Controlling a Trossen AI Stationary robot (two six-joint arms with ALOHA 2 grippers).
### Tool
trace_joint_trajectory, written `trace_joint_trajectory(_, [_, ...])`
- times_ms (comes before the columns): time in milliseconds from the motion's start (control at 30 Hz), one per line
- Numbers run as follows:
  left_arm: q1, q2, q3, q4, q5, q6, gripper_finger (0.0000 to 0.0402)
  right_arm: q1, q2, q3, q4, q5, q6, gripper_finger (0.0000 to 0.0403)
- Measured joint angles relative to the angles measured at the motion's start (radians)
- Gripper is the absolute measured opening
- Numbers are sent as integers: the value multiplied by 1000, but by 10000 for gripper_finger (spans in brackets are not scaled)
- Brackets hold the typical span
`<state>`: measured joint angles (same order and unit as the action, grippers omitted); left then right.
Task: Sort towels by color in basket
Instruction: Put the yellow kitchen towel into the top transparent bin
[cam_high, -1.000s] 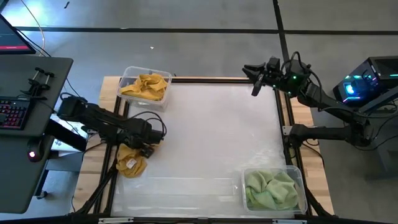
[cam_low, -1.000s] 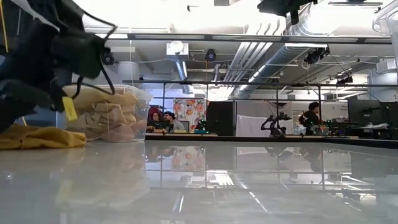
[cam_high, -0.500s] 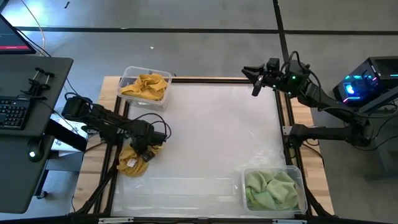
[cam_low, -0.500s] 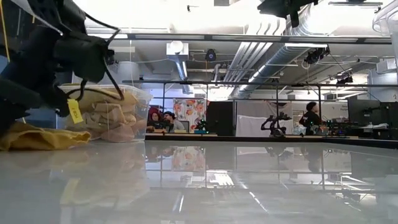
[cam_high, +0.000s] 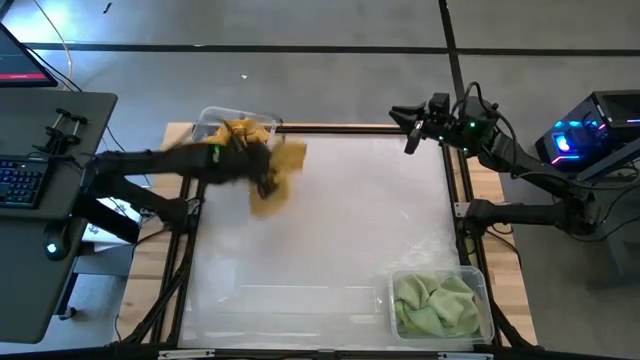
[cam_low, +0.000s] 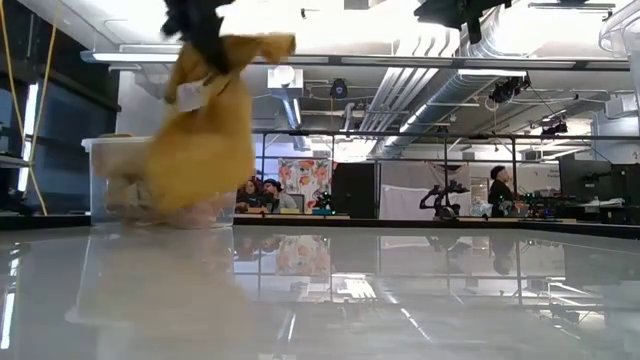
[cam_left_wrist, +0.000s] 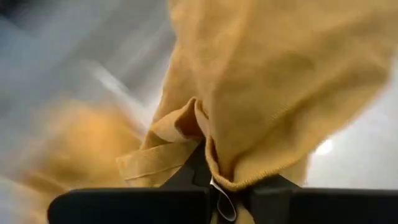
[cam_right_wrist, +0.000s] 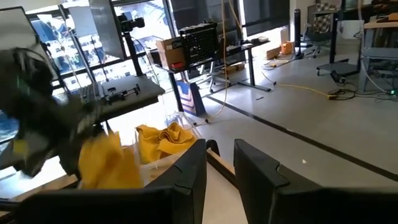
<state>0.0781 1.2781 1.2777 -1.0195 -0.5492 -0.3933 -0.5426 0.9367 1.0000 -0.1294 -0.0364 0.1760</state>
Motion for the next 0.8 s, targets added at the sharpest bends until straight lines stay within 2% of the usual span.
trace_joint_trajectory(67, [83,-2,67,51,-123,233,4,0,0,0,2,9,0,75])
trace_joint_trajectory(133, [182,-2,99,119,-187,449,4,0,0,0,12,10,0,75])
trace_joint_trajectory(200, [294,0,107,195,-188,615,4,0,0,0,27,10,7,75])
trace_joint_trajectory(267, [402,0,107,233,-129,728,4,0,0,0,37,10,23,75])
trace_joint_trajectory(367, [546,-1,86,213,-3,804,4,0,0,0,39,10,50,75])
trace_joint_trajectory(500, [675,0,37,161,-21,847,3,0,0,0,39,10,89,75])
trace_joint_trajectory(600, [755,-4,-25,164,41,860,3,0,0,0,38,9,104,75])
trace_joint_trajectory(800, [852,12,-179,200,54,872,6,0,0,0,38,12,104,75])
